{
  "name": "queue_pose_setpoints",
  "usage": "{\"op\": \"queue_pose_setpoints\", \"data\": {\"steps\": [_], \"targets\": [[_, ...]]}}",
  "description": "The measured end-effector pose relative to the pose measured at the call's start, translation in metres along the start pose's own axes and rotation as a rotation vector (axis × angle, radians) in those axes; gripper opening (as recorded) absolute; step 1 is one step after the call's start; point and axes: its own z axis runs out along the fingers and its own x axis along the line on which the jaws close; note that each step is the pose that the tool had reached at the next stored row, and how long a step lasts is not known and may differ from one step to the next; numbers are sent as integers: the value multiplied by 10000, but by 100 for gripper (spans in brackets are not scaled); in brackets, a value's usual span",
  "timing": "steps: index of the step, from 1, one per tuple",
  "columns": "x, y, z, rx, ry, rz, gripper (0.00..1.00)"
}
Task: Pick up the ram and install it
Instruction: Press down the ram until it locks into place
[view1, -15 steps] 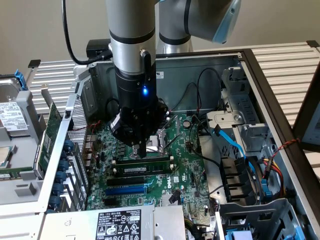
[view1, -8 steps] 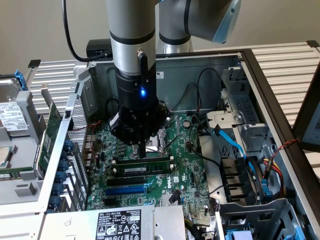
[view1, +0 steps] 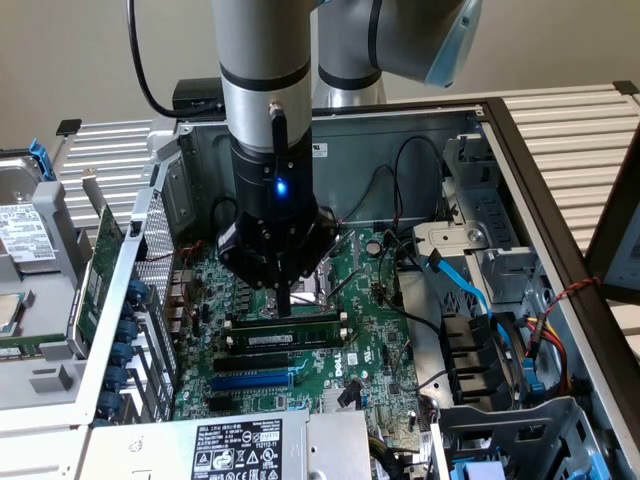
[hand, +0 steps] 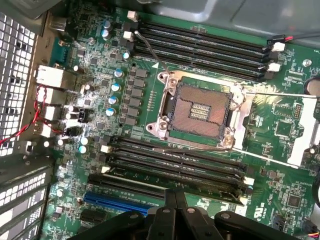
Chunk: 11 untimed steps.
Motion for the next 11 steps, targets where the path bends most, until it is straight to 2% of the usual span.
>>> {"op": "queue_pose_setpoints", "data": {"steps": [11], "targets": [[0, 0, 10, -2, 28, 1447, 11]]}}
